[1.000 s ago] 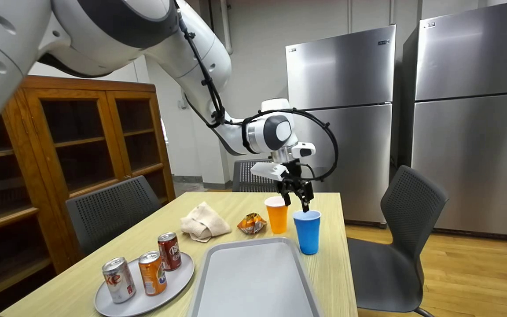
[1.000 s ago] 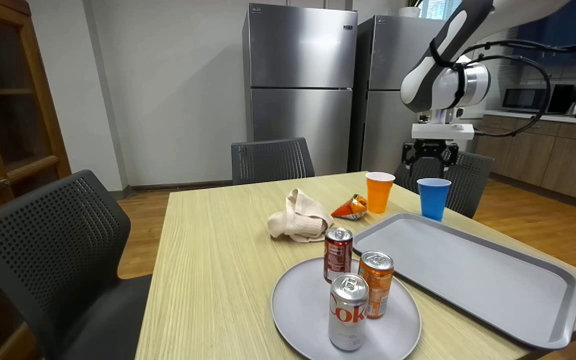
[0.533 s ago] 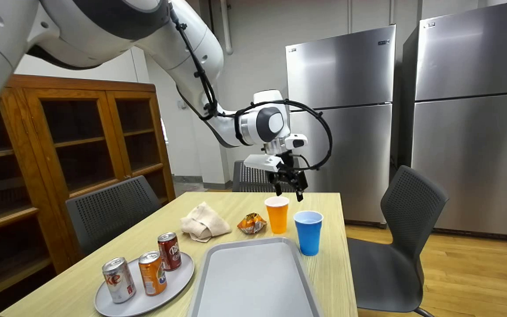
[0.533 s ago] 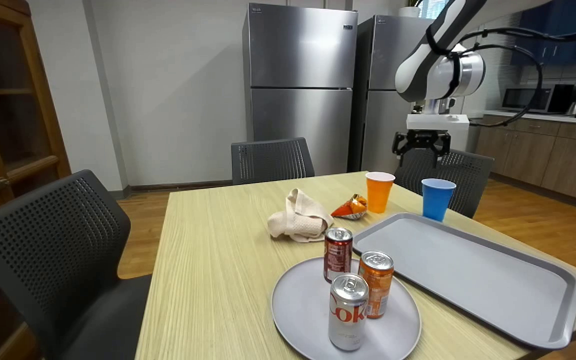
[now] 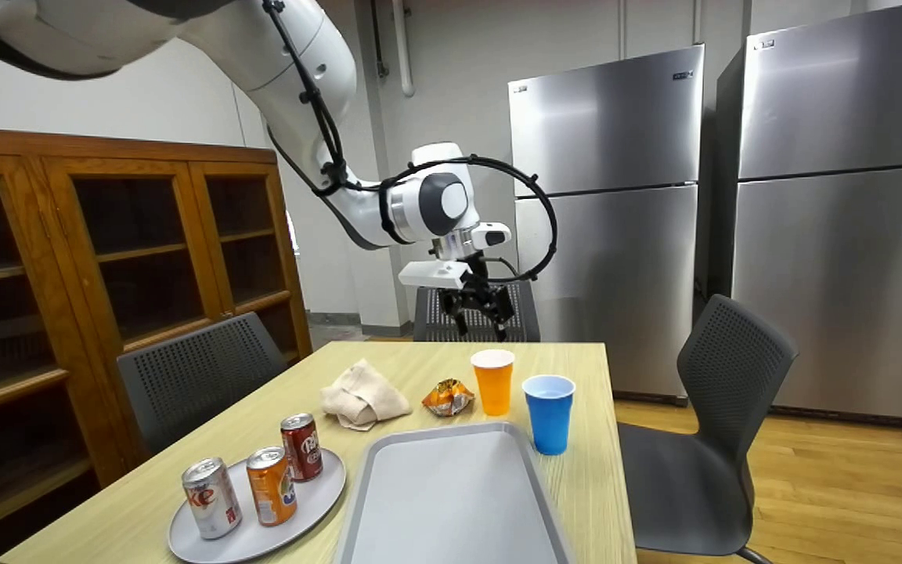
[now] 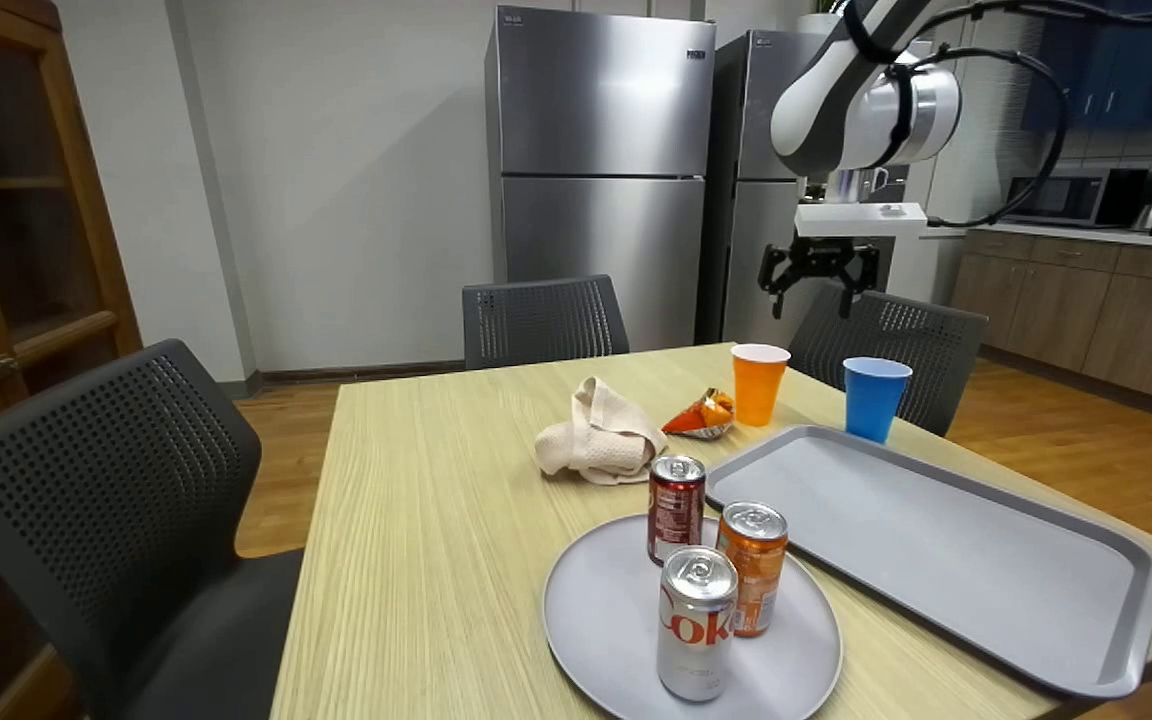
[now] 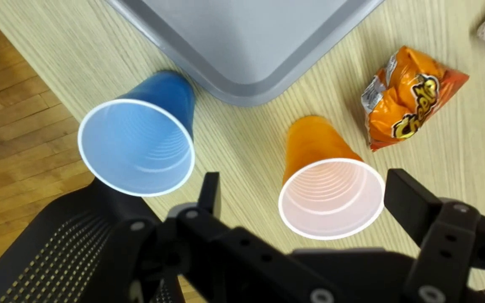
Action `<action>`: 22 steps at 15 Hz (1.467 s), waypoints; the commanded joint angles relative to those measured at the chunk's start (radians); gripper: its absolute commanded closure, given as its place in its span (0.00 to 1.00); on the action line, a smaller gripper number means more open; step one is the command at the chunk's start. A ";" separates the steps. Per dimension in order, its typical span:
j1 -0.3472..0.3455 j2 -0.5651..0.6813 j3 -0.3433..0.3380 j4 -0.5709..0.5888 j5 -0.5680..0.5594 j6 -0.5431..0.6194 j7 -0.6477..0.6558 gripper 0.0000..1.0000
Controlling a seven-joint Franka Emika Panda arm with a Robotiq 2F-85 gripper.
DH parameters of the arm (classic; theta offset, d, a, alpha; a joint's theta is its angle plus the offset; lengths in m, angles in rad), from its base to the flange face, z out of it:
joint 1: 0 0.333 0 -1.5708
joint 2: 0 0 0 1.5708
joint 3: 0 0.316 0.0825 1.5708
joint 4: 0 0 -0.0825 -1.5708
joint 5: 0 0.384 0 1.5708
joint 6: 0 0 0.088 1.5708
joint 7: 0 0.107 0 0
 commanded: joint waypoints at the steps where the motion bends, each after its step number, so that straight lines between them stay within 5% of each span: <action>1: 0.041 -0.114 0.014 -0.141 -0.051 0.044 -0.002 0.00; 22: 0.215 -0.365 0.160 -0.440 -0.197 0.073 0.138 0.00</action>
